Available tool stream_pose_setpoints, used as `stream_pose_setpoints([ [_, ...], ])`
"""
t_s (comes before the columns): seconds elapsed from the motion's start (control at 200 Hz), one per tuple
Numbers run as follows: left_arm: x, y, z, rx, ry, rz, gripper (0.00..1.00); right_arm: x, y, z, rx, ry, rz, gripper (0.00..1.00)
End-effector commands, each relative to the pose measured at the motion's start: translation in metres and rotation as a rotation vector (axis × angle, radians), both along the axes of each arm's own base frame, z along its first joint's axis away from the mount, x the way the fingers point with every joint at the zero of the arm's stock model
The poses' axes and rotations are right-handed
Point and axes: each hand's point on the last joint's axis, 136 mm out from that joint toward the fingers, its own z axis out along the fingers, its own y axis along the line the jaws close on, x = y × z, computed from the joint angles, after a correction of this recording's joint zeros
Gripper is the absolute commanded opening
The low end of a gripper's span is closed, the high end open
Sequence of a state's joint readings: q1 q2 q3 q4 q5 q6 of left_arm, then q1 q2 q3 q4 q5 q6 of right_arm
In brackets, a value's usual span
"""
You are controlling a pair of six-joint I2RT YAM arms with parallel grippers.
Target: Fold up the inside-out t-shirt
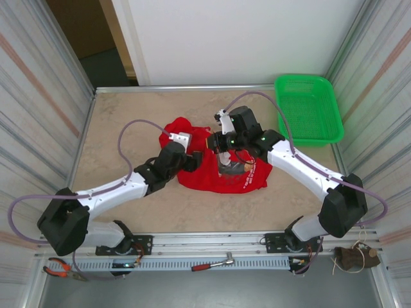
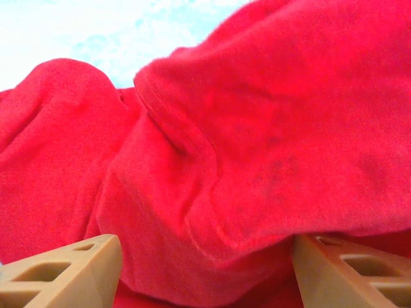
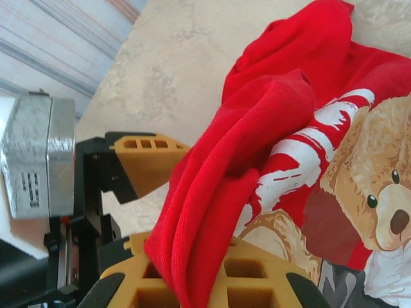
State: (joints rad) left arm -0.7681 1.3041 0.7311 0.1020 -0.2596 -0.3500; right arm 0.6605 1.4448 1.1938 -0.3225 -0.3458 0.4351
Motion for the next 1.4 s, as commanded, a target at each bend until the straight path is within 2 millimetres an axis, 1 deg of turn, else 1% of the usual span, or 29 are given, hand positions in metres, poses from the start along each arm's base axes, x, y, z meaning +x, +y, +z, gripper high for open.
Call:
stream_pose_setpoints([
  [0.0, 0.017, 0.002, 0.014, 0.01, -0.055, 0.021, 0.7, -0.007, -0.001, 0.014, 0.036, -0.01, 0.011, 0.0],
  [0.15, 0.017, -0.015, 0.011, 0.016, -0.044, -0.078, 0.71, -0.005, 0.001, 0.023, 0.057, -0.02, 0.013, 0.0],
  [0.215, 0.015, -0.023, 0.012, 0.014, -0.04, -0.119, 0.71, -0.004, 0.002, 0.032, 0.074, -0.03, 0.015, 0.0],
  [0.386, 0.015, -0.034, 0.009, 0.011, -0.019, -0.165, 0.71, -0.004, 0.006, 0.059, 0.127, -0.063, 0.03, 0.0],
  [0.486, 0.018, -0.048, 0.007, 0.005, 0.003, -0.213, 0.71, -0.005, 0.003, 0.071, 0.16, -0.07, 0.028, 0.0],
  [0.551, 0.022, -0.058, 0.006, 0.007, 0.012, -0.242, 0.68, -0.006, 0.0, 0.078, 0.18, -0.074, 0.022, 0.0],
  [0.581, 0.024, -0.061, 0.005, 0.007, 0.022, -0.252, 0.62, -0.006, -0.004, 0.08, 0.187, -0.076, 0.015, 0.0],
  [0.606, 0.026, -0.063, 0.005, 0.004, 0.027, -0.261, 0.55, -0.005, -0.006, 0.081, 0.191, -0.077, 0.01, 0.0],
  [0.626, 0.028, -0.065, 0.005, -0.002, 0.032, -0.266, 0.46, -0.006, -0.009, 0.082, 0.196, -0.075, 0.004, 0.0],
  [0.666, 0.031, -0.066, 0.006, -0.02, 0.045, -0.275, 0.24, -0.005, -0.013, 0.081, 0.204, -0.07, -0.007, 0.0],
  [0.686, 0.032, -0.067, 0.007, -0.032, 0.049, -0.283, 0.15, -0.004, -0.016, 0.08, 0.206, -0.067, -0.014, 0.0],
  [0.716, 0.033, -0.067, 0.013, -0.056, 0.052, -0.295, 0.0, -0.002, -0.021, 0.077, 0.205, -0.061, -0.028, 0.0],
  [0.756, 0.033, -0.067, 0.022, -0.093, 0.054, -0.32, 0.0, 0.002, -0.028, 0.07, 0.2, -0.045, -0.051, 0.0],
  [0.827, 0.024, -0.066, 0.05, -0.19, 0.058, -0.389, 0.0, 0.012, -0.041, 0.05, 0.183, -0.014, -0.101, 0.0],
  [0.907, 0.006, -0.062, 0.088, -0.314, 0.064, -0.499, 0.0, 0.032, -0.057, 0.019, 0.154, 0.034, -0.175, 0.0],
  [1.002, -0.021, -0.056, 0.128, -0.454, 0.084, -0.652, 0.0, 0.059, -0.068, -0.015, 0.124, 0.085, -0.253, 0.0],
  [1.012, -0.025, -0.056, 0.132, -0.469, 0.09, -0.677, 0.0, 0.062, -0.069, -0.021, 0.117, 0.094, -0.261, 0.0],
  [1.022, -0.028, -0.056, 0.136, -0.484, 0.095, -0.694, 0.0, 0.065, -0.069, -0.022, 0.118, 0.093, -0.267, 0.0],
  [1.102, -0.049, -0.056, 0.164, -0.586, 0.116, -0.842, 0.0, 0.089, -0.068, -0.046, 0.088, 0.121, -0.309, 0.0],
  [1.167, -0.059, -0.058, 0.182, -0.653, 0.112, -0.925, 0.0, 0.105, -0.066, -0.063, 0.051, 0.154, -0.332, 0.0],
  [1.187, -0.061, -0.059, 0.187, -0.67, 0.108, -0.945, 0.0, 0.108, -0.064, -0.067, 0.043, 0.168, -0.332, 0.06],
  [1.207, -0.062, -0.06, 0.192, -0.684, 0.101, -0.961, 0.0, 0.11, -0.064, -0.072, 0.033, 0.184, -0.335, 0.16],
  [1.247, -0.061, -0.061, 0.2, -0.705, 0.082, -0.978, 0.0, 0.111, -0.064, -0.074, 0.016, 0.203, -0.341, 0.31],
  [1.272, -0.061, -0.061, 0.203, -0.715, 0.081, -0.982, 0.0, 0.108, -0.066, -0.073, 0.011, 0.205, -0.344, 0.38],
  [1.323, -0.059, -0.062, 0.207, -0.729, 0.078, -0.983, 0.0, 0.098, -0.072, -0.067, 0.004, 0.187, -0.353, 0.5],
  [1.333, -0.058, -0.062, 0.207, -0.729, 0.076, -0.982, 0.0, 0.096, -0.074, -0.063, 0.006, 0.177, -0.358, 0.52],
  [1.363, -0.057, -0.062, 0.207, -0.733, 0.079, -0.974, 0.0, 0.088, -0.08, -0.056, 0.003, 0.157, -0.368, 0.55],
  [1.378, -0.056, -0.062, 0.207, -0.734, 0.076, -0.972, 0.0, 0.083, -0.084, -0.056, -0.006, 0.153, -0.377, 0.57],
  [1.398, -0.055, -0.062, 0.207, -0.737, 0.075, -0.966, 0.0, 0.076, -0.09, -0.05, -0.011, 0.139, -0.388, 0.58],
])
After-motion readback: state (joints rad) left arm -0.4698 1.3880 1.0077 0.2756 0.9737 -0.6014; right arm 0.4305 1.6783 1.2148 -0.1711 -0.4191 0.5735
